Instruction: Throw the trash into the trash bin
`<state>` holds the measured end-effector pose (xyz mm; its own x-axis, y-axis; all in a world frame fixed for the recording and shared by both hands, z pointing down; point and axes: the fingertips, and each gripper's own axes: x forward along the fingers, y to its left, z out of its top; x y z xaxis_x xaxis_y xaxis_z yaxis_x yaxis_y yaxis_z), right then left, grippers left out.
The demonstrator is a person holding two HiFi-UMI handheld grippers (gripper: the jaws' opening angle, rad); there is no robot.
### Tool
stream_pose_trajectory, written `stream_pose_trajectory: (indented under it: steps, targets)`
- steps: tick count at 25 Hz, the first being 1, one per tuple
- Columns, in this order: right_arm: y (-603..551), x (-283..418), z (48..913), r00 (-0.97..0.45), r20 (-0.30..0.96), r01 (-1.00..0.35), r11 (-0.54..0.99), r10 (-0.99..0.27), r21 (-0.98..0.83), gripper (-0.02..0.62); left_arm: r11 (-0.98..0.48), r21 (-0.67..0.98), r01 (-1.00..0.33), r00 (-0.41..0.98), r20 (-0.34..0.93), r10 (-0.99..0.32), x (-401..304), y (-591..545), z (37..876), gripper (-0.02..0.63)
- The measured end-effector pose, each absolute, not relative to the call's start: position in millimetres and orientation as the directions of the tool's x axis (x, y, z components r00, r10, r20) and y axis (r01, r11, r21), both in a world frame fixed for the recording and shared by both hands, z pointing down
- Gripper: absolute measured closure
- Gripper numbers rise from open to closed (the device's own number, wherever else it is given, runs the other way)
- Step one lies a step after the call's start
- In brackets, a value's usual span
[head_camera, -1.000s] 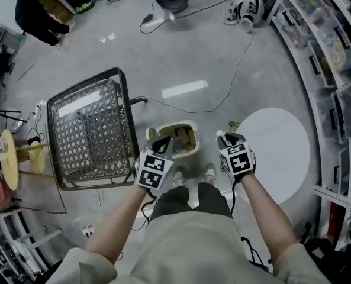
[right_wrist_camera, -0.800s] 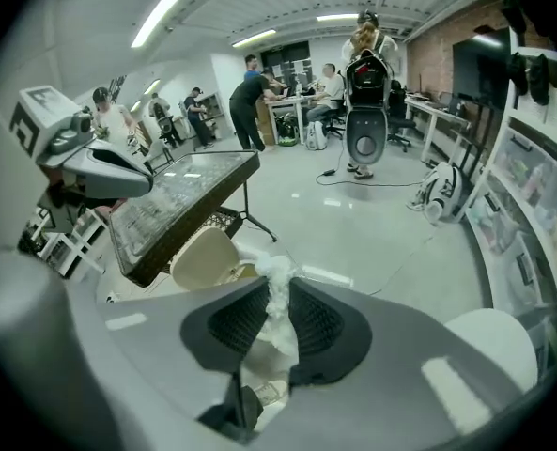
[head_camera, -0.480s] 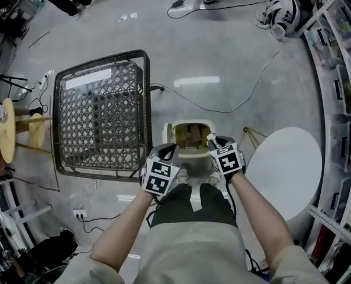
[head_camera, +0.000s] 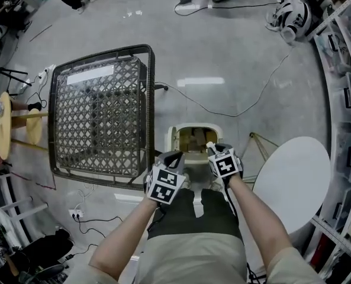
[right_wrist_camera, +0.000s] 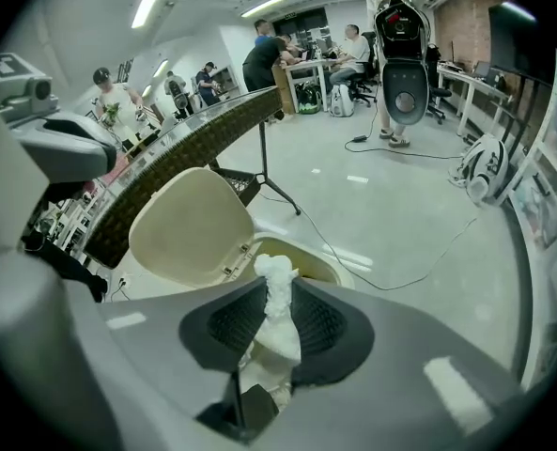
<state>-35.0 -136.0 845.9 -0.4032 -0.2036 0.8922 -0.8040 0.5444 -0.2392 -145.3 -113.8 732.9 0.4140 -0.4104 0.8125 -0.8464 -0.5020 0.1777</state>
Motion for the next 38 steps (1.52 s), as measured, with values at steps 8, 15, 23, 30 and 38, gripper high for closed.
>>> stream_pose_trajectory:
  steps: [8, 15, 23, 30, 38]
  targets:
    - [-134, -44, 869, -0.390, 0.896, -0.810, 0.542, -0.214, -0.223, 0.436, -0.504, 0.177, -0.845, 0.420, 0.803, -0.422, -155, -108, 743, 0.603]
    - [-131, -44, 820, -0.408, 0.875, -0.820, 0.527, -0.263, -0.224, 0.454, -0.509, 0.167, -0.844, 0.426, 0.786, -0.448, -160, -109, 717, 0.603]
    - [-150, -28, 683, -0.463, 0.770, -0.836, 0.504, -0.440, -0.215, 0.506, -0.529, 0.102, -0.843, 0.420, 0.738, -0.528, -172, -125, 641, 0.604]
    - [-157, -27, 532, -0.517, 0.604, -0.829, 0.532, -0.607, -0.174, 0.538, -0.565, 0.001, -0.825, 0.449, 0.609, -0.654, -168, -136, 525, 0.604]
    - [-142, -30, 353, -0.558, 0.332, -0.825, 0.551, -0.760, -0.124, 0.566, -0.576, -0.215, -0.789, 0.459, 0.417, -0.785, -161, -132, 399, 0.603]
